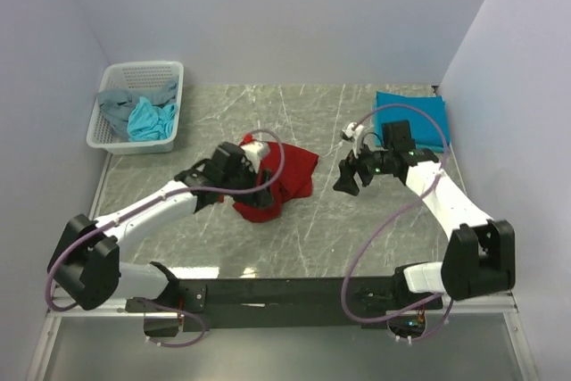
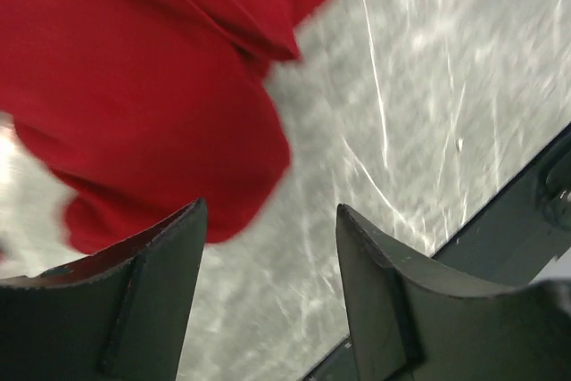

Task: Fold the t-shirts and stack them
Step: Flatten the tshirt out

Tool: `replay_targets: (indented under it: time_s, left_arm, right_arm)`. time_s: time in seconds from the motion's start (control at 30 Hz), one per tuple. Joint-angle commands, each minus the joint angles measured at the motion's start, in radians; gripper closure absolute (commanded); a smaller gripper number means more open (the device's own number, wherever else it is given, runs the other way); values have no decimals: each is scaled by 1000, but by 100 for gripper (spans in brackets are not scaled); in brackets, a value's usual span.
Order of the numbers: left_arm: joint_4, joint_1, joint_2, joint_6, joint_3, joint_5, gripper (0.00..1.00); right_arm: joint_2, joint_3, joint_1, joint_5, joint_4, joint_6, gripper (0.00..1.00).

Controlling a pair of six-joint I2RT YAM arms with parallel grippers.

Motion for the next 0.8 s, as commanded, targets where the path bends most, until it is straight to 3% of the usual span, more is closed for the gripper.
replay_targets:
  time_s: [0.0, 0.03, 0.1, 0.13, 0.4, 0.5, 0.77]
  left_arm:
    - [44, -115, 10, -87, -21, -117, 35]
    - [53, -141, 33, -96, -27, -203, 35]
    - [67, -208, 67, -115, -31, -290, 46]
    - [64, -236, 114, -115, -23, -408, 47]
    - [-3, -399, 320, -173, 86, -755, 49]
    - [-33, -435, 342, -216, 89, -846, 49]
    - [56, -443, 241, -264, -13, -872, 56]
  right_arm:
    - [62, 89, 11, 16, 7, 54, 19]
    - [77, 102, 17, 13, 0, 54, 19]
    - [134, 126, 35, 22, -11, 51, 19]
    - [159, 163, 54, 36, -32, 51, 20]
    - [467, 422, 238, 157, -106, 161, 26]
    - [530, 474, 307, 220, -77, 232, 26]
    - [679, 586, 394, 260, -66, 345, 28]
